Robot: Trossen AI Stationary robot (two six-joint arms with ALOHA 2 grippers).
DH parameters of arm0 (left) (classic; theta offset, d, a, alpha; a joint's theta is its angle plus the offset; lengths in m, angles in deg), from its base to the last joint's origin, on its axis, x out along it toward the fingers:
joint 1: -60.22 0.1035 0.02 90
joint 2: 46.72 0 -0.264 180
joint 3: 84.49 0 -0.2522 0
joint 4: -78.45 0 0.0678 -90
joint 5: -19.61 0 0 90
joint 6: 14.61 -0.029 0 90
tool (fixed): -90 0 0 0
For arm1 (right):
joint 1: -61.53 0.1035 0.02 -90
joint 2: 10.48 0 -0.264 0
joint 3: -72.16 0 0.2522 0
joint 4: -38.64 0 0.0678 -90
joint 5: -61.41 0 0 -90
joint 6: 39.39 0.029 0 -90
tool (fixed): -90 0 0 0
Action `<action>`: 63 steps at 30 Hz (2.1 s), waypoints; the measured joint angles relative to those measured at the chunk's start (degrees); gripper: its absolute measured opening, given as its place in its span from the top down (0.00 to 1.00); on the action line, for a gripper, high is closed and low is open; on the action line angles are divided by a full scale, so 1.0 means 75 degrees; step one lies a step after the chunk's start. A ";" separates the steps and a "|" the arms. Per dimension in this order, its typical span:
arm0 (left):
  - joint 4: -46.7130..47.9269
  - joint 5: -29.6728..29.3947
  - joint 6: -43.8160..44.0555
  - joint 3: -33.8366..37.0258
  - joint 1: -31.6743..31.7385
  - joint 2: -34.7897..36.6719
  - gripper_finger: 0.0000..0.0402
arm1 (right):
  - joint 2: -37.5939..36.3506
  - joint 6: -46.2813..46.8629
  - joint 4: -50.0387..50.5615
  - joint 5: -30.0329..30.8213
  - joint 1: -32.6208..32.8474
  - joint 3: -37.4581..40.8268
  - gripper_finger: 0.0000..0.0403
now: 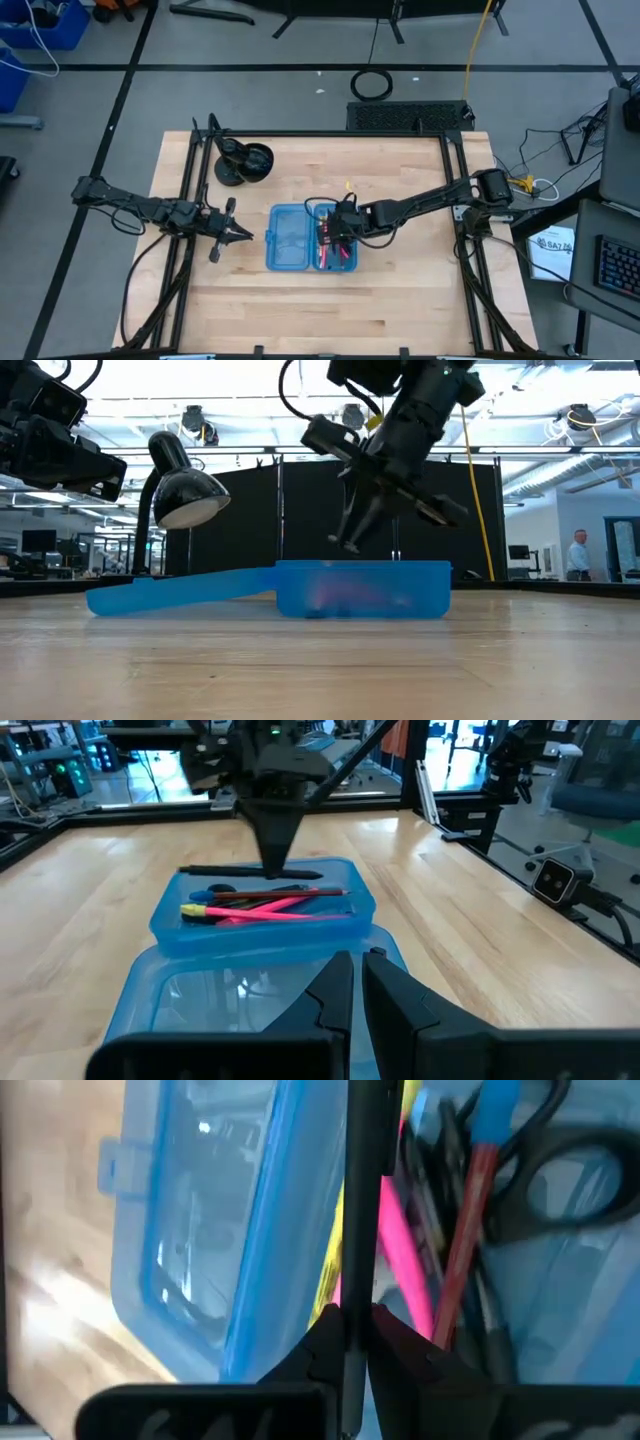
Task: Pick & place school supplies into a supply box
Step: Put the black pen into the blue supply box, then return to Home Position
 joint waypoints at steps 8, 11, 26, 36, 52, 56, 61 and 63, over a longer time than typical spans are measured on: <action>-0.0116 -0.0003 -0.0046 0.0003 -0.0003 0.0000 0.92 | -0.0008 -0.0170 -0.0020 0.0031 -0.0139 0.0292 0.96; -0.0121 -0.0003 -0.0043 0.0003 0.0000 0.0000 0.92 | -0.0008 -0.0098 -0.0080 0.0028 -0.0142 0.0452 0.96; -0.0144 0.0000 0.0033 0.0003 0.0000 0.0000 0.92 | -0.0017 -0.0068 -0.0295 0.0003 -0.0142 0.0875 0.90; -0.0155 -0.0006 -0.0003 0.0000 0.0000 0.0003 0.92 | -0.0235 -0.1332 -0.1056 0.0011 -0.0220 0.0880 0.83; -0.0066 -0.0172 -0.0403 -0.0015 0.0000 0.0003 0.92 | -0.1578 -0.5213 -0.0876 0.0022 -0.0039 0.0880 0.83; -0.0085 -0.0495 -0.1369 -0.0017 -0.0003 0.0001 0.92 | -0.2380 -0.7898 -0.0937 0.0018 0.0118 0.0877 0.89; -0.0438 -0.1465 -0.1736 -0.0153 -0.0003 -0.0003 0.92 | -0.3398 -1.0231 -0.0749 -0.0187 0.0195 0.0877 0.99; -0.0433 -0.1818 -0.1966 -0.0405 -0.0032 0.0014 0.93 | -0.3878 -1.0770 -0.0736 -0.0120 0.0257 0.0877 0.99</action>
